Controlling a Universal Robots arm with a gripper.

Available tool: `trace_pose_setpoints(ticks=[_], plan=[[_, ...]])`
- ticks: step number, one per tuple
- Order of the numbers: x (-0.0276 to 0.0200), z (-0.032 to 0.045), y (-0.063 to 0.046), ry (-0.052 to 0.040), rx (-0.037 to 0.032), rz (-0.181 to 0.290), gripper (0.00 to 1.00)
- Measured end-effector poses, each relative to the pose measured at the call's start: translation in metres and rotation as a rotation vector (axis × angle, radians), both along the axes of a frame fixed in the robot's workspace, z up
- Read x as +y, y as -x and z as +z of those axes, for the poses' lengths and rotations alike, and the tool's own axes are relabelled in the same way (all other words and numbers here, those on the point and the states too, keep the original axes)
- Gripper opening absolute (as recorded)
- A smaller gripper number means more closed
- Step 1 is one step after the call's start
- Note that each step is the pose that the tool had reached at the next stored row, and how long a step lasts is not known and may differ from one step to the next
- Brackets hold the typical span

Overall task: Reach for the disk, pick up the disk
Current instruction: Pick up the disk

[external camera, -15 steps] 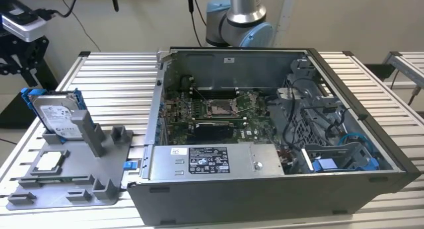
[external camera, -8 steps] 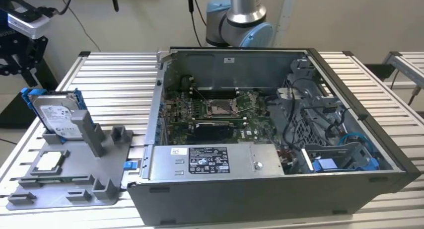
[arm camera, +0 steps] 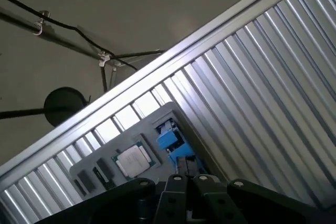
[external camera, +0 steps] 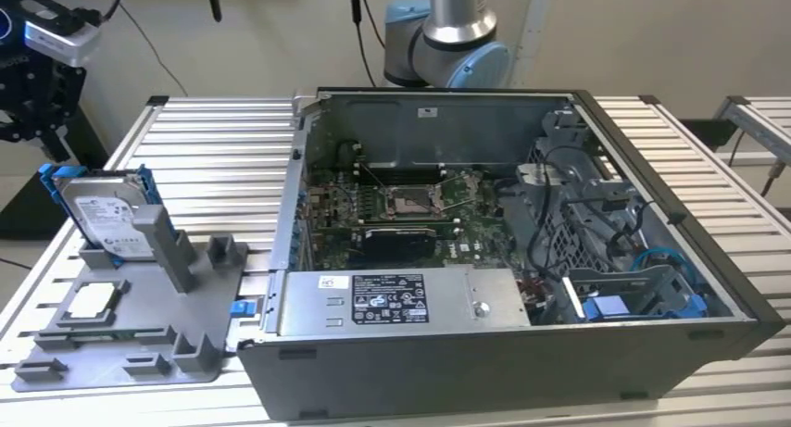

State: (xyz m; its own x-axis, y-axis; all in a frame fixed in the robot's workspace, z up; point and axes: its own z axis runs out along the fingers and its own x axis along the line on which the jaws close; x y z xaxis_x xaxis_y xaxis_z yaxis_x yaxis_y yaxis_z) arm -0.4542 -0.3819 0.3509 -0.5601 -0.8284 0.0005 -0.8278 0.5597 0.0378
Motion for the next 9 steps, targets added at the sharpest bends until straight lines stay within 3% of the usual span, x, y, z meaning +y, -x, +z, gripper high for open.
trace_pose_setpoints(ticks=[9], plan=[[0.0000, 0.0000, 0.0000, 0.0000, -0.0004, 0.165, 0.00]])
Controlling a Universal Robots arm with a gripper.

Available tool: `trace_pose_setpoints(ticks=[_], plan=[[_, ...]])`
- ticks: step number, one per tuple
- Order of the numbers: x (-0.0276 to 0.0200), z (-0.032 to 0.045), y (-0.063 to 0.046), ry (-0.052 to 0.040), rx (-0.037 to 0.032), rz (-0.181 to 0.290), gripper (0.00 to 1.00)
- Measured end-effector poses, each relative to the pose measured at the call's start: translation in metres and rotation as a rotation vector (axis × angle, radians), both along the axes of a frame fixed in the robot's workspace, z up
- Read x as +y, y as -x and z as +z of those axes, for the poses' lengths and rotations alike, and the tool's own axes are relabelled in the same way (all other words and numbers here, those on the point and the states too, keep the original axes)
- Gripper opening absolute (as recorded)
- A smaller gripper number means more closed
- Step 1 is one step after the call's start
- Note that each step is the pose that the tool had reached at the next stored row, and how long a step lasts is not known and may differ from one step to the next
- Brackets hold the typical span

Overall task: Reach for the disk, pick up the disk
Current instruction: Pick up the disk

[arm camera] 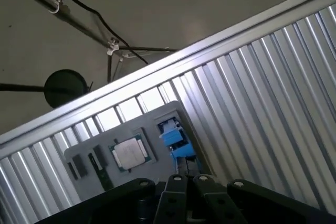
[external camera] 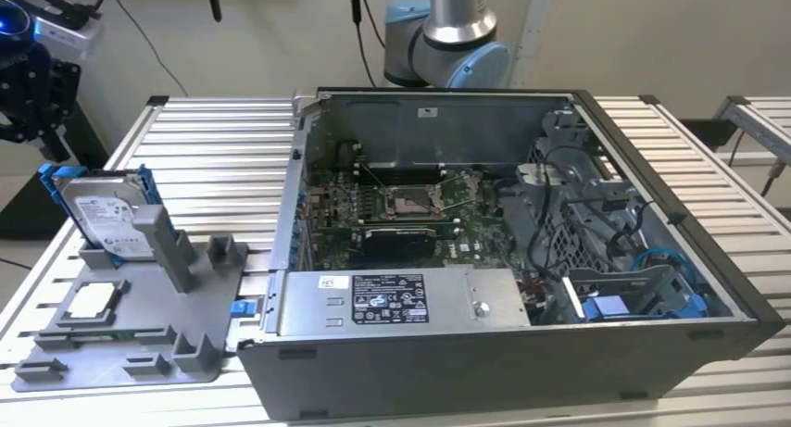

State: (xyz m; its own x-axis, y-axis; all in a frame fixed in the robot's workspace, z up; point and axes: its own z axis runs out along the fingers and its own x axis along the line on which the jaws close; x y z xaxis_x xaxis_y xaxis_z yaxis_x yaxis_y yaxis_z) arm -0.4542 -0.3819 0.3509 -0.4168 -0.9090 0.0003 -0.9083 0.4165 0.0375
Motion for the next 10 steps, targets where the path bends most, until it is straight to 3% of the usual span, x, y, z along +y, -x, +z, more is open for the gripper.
trace_pose_setpoints(ticks=[10], plan=[[0.0000, -0.0001, 0.0000, -0.0001, -0.0006, 0.183, 0.00]])
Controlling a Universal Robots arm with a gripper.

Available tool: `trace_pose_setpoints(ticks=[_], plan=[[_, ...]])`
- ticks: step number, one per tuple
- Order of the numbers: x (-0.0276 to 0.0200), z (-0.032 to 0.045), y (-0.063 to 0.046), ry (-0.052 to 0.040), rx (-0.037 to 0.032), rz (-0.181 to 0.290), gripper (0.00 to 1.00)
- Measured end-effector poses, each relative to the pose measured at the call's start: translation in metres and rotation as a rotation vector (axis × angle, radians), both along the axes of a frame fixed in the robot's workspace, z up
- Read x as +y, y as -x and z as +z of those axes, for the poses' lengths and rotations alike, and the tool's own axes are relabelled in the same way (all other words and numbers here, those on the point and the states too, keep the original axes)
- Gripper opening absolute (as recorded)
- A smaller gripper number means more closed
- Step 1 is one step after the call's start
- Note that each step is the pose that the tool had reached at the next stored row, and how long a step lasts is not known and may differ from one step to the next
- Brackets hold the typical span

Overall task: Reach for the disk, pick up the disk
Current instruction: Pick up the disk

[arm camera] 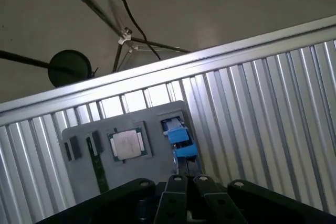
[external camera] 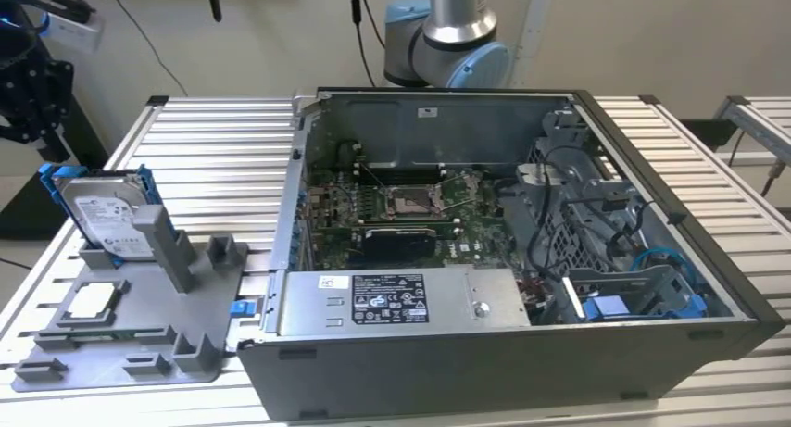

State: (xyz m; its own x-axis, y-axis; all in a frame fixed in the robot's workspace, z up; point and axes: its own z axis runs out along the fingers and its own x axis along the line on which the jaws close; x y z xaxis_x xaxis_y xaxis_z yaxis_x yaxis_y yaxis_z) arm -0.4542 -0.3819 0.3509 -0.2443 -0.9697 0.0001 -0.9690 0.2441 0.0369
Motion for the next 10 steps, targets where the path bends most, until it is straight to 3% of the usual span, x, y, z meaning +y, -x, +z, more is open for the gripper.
trace_pose_setpoints(ticks=[10], plan=[[0.0000, 0.0001, 0.0000, 0.0000, -0.0001, 0.177, 0.00]])
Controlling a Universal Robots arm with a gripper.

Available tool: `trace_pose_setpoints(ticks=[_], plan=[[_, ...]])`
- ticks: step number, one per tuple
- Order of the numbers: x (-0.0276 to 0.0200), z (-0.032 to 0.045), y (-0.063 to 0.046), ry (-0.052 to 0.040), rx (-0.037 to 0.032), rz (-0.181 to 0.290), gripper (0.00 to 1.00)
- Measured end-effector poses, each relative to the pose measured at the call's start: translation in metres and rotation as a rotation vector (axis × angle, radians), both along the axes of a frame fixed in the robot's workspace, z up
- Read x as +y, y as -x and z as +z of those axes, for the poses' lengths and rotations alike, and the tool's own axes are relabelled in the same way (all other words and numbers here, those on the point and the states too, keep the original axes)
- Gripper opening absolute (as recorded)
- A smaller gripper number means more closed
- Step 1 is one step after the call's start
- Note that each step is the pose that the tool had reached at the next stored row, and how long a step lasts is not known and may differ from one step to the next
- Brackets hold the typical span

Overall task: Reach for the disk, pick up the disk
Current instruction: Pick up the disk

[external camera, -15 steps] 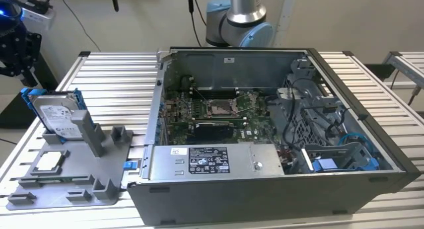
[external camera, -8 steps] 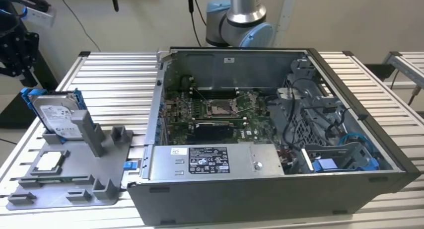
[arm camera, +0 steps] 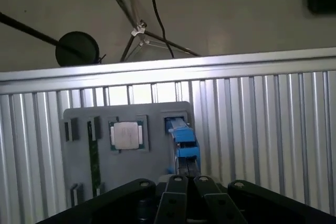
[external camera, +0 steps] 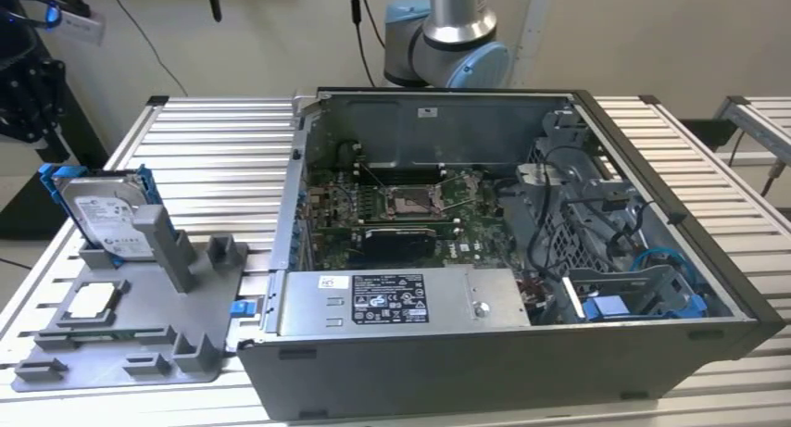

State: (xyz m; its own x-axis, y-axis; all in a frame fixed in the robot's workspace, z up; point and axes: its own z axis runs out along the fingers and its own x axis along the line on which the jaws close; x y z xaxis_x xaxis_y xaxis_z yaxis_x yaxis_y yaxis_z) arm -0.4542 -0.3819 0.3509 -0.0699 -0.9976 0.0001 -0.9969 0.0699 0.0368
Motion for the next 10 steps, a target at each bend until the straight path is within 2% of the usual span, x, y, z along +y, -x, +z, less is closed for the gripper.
trace_pose_setpoints(ticks=[10], plan=[[0.0000, -0.0003, 0.0000, 0.0001, -0.0002, 0.015, 0.00]])
